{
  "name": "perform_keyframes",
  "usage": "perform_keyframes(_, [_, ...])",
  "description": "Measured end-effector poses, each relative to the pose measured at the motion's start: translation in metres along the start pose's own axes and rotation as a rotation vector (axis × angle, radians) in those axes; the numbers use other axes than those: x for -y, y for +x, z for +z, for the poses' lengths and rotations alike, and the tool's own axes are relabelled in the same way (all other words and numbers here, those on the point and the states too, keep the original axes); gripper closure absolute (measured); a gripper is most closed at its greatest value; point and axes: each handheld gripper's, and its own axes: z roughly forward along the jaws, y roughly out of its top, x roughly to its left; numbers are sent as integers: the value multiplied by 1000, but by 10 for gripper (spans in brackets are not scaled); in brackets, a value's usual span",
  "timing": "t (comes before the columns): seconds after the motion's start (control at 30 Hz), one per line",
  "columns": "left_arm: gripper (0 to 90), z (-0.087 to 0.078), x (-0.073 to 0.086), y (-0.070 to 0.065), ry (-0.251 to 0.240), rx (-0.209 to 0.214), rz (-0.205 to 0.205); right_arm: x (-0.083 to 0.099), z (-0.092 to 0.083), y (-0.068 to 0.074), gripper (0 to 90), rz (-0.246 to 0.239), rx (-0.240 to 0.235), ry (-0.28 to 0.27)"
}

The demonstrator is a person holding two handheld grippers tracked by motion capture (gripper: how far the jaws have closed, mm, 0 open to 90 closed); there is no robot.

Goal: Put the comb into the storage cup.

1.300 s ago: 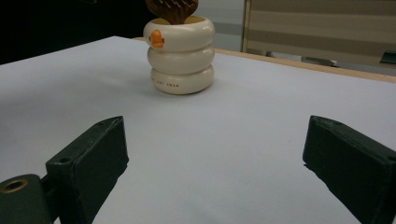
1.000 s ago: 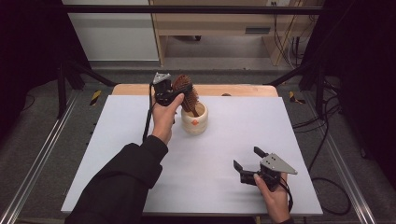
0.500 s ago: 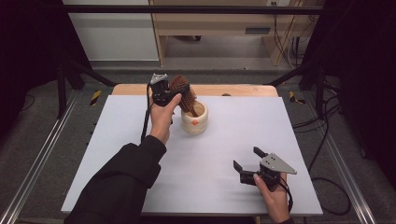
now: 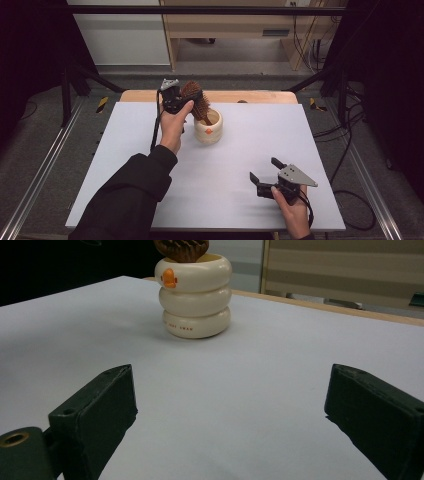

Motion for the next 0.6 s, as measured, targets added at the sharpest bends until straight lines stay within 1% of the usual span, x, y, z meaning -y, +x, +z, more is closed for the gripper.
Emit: perform_keyframes(0.6, [382,0,2,3,-2,-3,4,1,0,0,64,-1,-2,4])
